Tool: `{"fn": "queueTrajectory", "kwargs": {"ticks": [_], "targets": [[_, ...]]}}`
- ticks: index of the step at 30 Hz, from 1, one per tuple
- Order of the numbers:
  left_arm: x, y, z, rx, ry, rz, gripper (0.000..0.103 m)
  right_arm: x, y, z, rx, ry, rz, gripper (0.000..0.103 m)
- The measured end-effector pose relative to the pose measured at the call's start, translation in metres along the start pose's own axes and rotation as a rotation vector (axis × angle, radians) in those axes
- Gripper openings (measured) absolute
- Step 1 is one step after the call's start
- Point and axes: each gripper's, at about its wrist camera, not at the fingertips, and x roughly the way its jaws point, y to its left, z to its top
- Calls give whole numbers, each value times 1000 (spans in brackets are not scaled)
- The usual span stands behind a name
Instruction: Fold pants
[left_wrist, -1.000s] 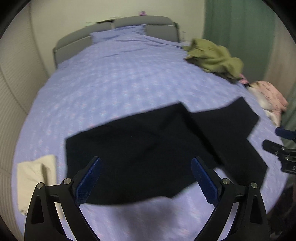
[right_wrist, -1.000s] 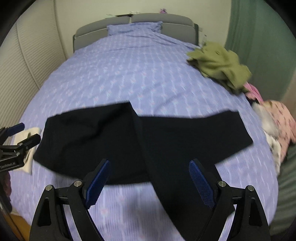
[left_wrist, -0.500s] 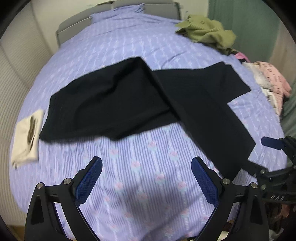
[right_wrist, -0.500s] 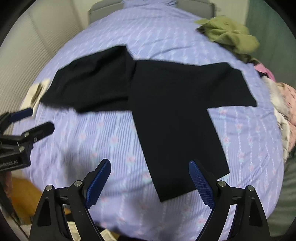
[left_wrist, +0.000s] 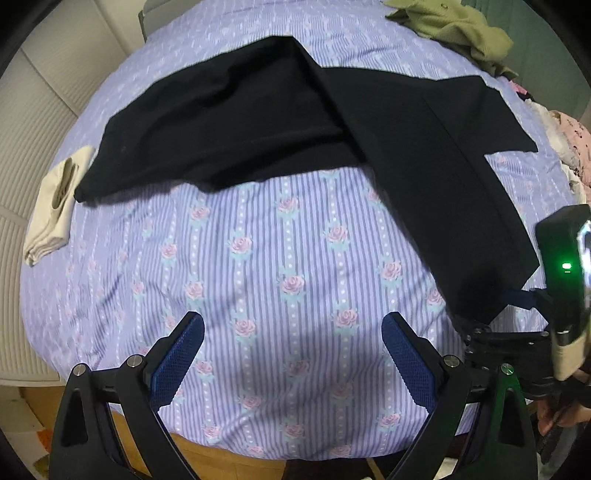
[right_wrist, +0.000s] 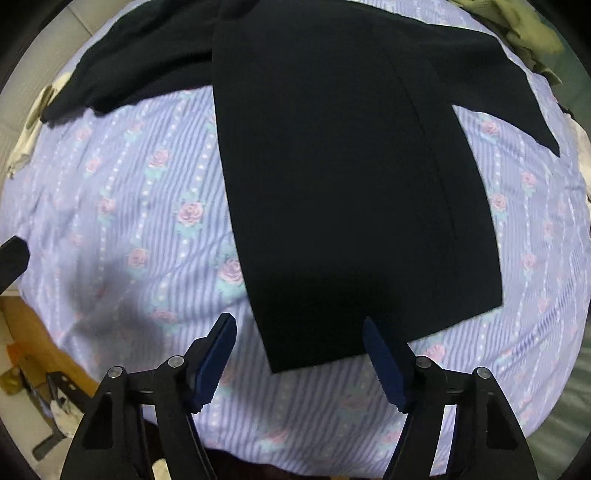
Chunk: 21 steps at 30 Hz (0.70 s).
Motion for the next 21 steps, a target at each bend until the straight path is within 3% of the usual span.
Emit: {"fn": "queueTrajectory", "kwargs": {"ticks": [4,7,10,11,12,17,21], "targets": [[9,-4,8,26,7,16,98,30,9,7,-59,78,-54,72],[11,-5,16,49,6,18,98,34,16,14,-101,71,-92,68],[9,-3,27,58,4,9,98,25,8,22,-88,51,-67,27],[7,-2,31,55,2,0,98,19,3,25,-76,52,-36,8],[6,-1,35,47,-1,-8,98,9,-2,28,-55,38,-17,7],[-14,5,68,-7,-65,-46,98,-94,-62,49,81,-230,-67,5],[-28,-3,106,-15,-127,-72,98,-172,-135,97,191,-448,-201,3]]}}
